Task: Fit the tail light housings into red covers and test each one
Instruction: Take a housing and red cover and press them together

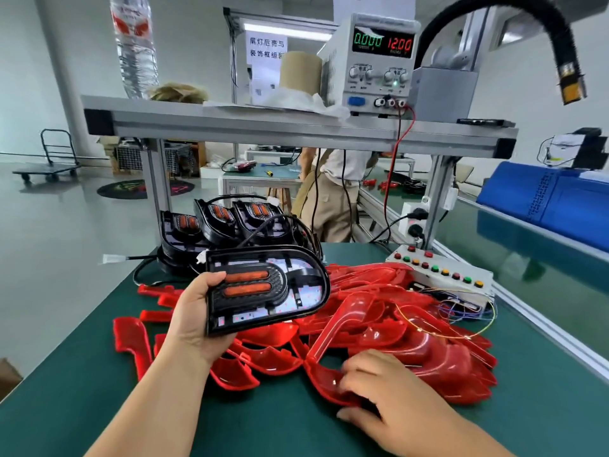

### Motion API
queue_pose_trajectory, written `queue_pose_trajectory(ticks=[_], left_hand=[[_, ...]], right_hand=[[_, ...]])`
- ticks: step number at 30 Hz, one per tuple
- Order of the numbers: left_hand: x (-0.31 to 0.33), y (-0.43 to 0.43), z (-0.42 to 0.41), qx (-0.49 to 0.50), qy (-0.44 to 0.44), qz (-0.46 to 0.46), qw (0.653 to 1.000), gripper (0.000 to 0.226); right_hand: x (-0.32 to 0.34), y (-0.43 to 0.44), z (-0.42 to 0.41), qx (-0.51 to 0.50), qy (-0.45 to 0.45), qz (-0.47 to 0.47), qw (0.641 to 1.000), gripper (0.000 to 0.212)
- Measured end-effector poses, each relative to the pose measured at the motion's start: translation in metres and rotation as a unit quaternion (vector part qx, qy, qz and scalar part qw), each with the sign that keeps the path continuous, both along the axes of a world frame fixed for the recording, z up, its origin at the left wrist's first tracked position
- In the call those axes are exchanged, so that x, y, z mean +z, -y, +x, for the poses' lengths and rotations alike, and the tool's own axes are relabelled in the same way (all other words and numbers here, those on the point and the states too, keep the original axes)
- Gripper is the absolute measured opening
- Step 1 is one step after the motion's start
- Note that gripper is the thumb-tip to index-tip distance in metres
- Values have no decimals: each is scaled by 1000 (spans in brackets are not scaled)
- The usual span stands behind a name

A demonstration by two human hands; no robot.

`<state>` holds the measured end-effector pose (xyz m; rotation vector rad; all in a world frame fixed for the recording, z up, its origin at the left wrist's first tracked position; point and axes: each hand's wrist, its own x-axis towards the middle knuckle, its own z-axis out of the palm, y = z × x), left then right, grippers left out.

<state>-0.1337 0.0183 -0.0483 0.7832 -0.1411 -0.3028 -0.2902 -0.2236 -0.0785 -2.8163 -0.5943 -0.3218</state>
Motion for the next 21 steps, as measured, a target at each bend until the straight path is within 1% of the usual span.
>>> queue_pose_trajectory(ticks=[1, 2, 4, 6, 7, 8, 9, 10, 11, 12, 13, 14, 15, 17, 19, 21], left_hand=[[0, 0, 0, 0, 4, 3, 1000, 36], [0, -2, 1, 2, 7, 3, 1000, 35], [1, -5, 3, 19, 4, -5, 1000, 33], [3, -7, 5, 39, -2, -19, 999, 31], [4, -8, 6, 45, -4, -28, 999, 31], [4, -8, 6, 48, -4, -34, 998, 33], [4, -8, 6, 49, -2, -36, 998, 35], [4, -8, 5, 46, 0, -35, 998, 34], [4, -6, 4, 41, 4, -32, 999, 32], [4, -5, 2, 35, 6, -28, 999, 30], [5, -4, 0, 31, 7, -26, 999, 30], [4, -2, -2, 29, 8, -25, 999, 32], [3, 0, -3, 30, 10, -25, 999, 35], [0, 3, -5, 35, 21, -22, 999, 40], [-2, 7, -7, 31, 36, -14, 999, 35], [-3, 11, -7, 30, 27, -3, 999, 36]], right_hand=[[3, -1, 0, 8, 3, 7, 1000, 41], [7, -1, -1, 9, 1, 38, 999, 37], [20, 2, -4, -7, -15, 121, 993, 28], [34, 11, -7, -47, 9, 196, 979, 20], [42, 15, -6, -63, 23, 240, 968, 20], [50, 20, -4, -74, 30, 306, 949, 23], [58, 22, -1, -78, 20, 407, 910, 27], [64, 23, 4, -69, -7, 529, 846, 28], [68, 23, 11, -54, -37, 632, 773, 22], [74, 19, 19, -44, -57, 703, 707, 20], [79, 13, 27, -44, -70, 742, 665, 22], [84, 7, 35, -43, -83, 767, 635, 23], [87, -1, 44, -44, -95, 777, 621, 24], [88, -17, 61, -62, -109, 779, 614, 27], [83, -32, 76, -90, -109, 782, 607, 27], [75, -42, 88, -108, -104, 788, 597, 26]])
